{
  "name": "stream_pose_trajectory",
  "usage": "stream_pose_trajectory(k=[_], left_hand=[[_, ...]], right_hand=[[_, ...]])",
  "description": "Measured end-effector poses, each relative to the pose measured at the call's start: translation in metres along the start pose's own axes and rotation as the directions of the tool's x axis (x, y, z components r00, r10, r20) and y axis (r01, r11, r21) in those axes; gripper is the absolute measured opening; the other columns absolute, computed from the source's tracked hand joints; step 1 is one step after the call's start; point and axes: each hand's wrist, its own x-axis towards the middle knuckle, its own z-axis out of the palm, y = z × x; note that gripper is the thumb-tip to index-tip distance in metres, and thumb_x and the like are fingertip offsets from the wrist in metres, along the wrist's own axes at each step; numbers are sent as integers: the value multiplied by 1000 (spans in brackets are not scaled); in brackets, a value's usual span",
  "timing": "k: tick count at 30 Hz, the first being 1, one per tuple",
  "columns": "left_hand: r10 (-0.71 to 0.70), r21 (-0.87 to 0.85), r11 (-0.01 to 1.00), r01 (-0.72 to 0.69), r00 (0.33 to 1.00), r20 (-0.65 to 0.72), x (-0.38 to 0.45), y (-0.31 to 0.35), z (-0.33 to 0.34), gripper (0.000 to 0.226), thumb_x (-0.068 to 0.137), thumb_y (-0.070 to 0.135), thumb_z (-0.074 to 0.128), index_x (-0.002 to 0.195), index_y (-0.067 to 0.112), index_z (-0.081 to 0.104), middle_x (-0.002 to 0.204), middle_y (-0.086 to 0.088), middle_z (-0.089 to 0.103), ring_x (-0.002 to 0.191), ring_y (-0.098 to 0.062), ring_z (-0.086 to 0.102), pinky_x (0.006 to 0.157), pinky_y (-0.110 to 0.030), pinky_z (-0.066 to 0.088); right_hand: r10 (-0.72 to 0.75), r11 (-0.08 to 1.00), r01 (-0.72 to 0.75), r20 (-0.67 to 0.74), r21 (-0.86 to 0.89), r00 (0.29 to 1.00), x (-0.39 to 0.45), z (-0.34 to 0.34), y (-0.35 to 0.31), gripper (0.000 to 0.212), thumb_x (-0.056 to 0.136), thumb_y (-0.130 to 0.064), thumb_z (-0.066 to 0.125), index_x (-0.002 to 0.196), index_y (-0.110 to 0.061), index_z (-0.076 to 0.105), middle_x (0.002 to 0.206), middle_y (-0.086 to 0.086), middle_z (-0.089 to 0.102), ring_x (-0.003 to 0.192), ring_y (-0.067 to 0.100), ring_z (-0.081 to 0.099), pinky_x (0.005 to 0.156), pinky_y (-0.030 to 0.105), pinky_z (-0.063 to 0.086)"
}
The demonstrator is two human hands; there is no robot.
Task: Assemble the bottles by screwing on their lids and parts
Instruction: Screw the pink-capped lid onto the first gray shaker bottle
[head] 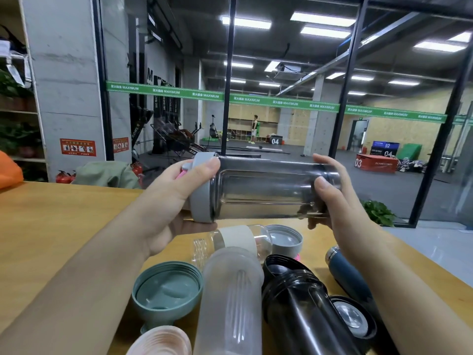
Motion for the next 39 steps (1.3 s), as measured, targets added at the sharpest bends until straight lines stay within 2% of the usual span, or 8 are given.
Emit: stream_pose_trajectory(k=[6, 12, 16, 19, 25, 33, 36, 39], left_hand=[[-4, 54, 999, 6, 999, -36, 3, -7, 3, 72, 50, 58, 71, 113, 27, 59, 105, -10, 66, 76, -24, 64, 62, -43, 58], [46, 104, 994, -41, 998, -50, 3, -8, 5, 76, 52, 55, 82, 120, 33, 53, 110, -6, 65, 88, -28, 66, 60, -40, 58], [74, 134, 989, -69, 997, -36, 2, -10, 8, 79, 53, 51, 84, 122, 35, 49, 112, -1, 63, 93, -27, 65, 62, -43, 60], [139, 141, 981, -134, 990, -26, 2, -10, 9, 76, 53, 41, 84, 120, 40, 48, 112, 1, 61, 96, -28, 65, 66, -47, 60], [315, 158, 934, -322, 947, 66, -3, -7, 9, 77, 54, 26, 85, 117, 45, 45, 120, 6, 54, 101, -17, 62, 65, -25, 58], [427, 275, 849, -451, 892, 147, -9, -5, 11, 86, 47, 24, 83, 119, 50, 43, 104, 48, 51, 109, 10, 54, 80, -11, 51], [406, 263, 866, -425, 905, 123, -9, -3, 12, 83, 49, 28, 82, 119, 51, 45, 110, 36, 52, 103, 1, 59, 68, -17, 55], [371, 225, 897, -380, 925, 84, -6, -2, 11, 79, 55, 38, 89, 120, 50, 46, 119, 19, 53, 102, -9, 62, 66, -24, 57]], right_hand=[[247, 969, -247, -83, 19, 965, 13, 9, 8, 12, 86, -48, 43, 82, -53, 54, 85, 10, 60, 55, 21, 50, 48, 28, 40], [447, 895, -447, -12, 8, 895, 8, 1, 9, 41, 94, -52, 35, 97, -14, 51, 81, 16, 59, 44, 19, 45, 43, 25, 33], [582, 813, -582, 12, -12, 813, 4, -2, 5, 54, 91, -56, 37, 89, -6, 56, 76, 16, 61, 45, 21, 45, 42, 25, 32], [622, 783, -622, 44, -16, 782, 5, -5, 6, 56, 90, -58, 37, 90, -5, 55, 74, 15, 63, 44, 20, 44, 40, 23, 30], [638, 765, -643, 97, 33, 764, 5, -9, 4, 49, 90, -56, 36, 91, -11, 54, 70, 15, 60, 41, 21, 42, 37, 20, 28], [696, 701, -708, 133, 91, 706, 4, -16, 4, 49, 89, -57, 38, 98, -12, 57, 62, 16, 54, 36, 21, 42, 33, 17, 29], [690, 699, -705, 145, 118, 709, 3, -9, 5, 51, 89, -58, 39, 103, -13, 58, 82, 24, 63, 40, 25, 51, 34, 19, 36], [637, 730, -651, 138, 209, 758, 3, -1, 4, 49, 91, -55, 40, 106, -12, 58, 76, 17, 69, 49, 31, 62, 39, 24, 47]])
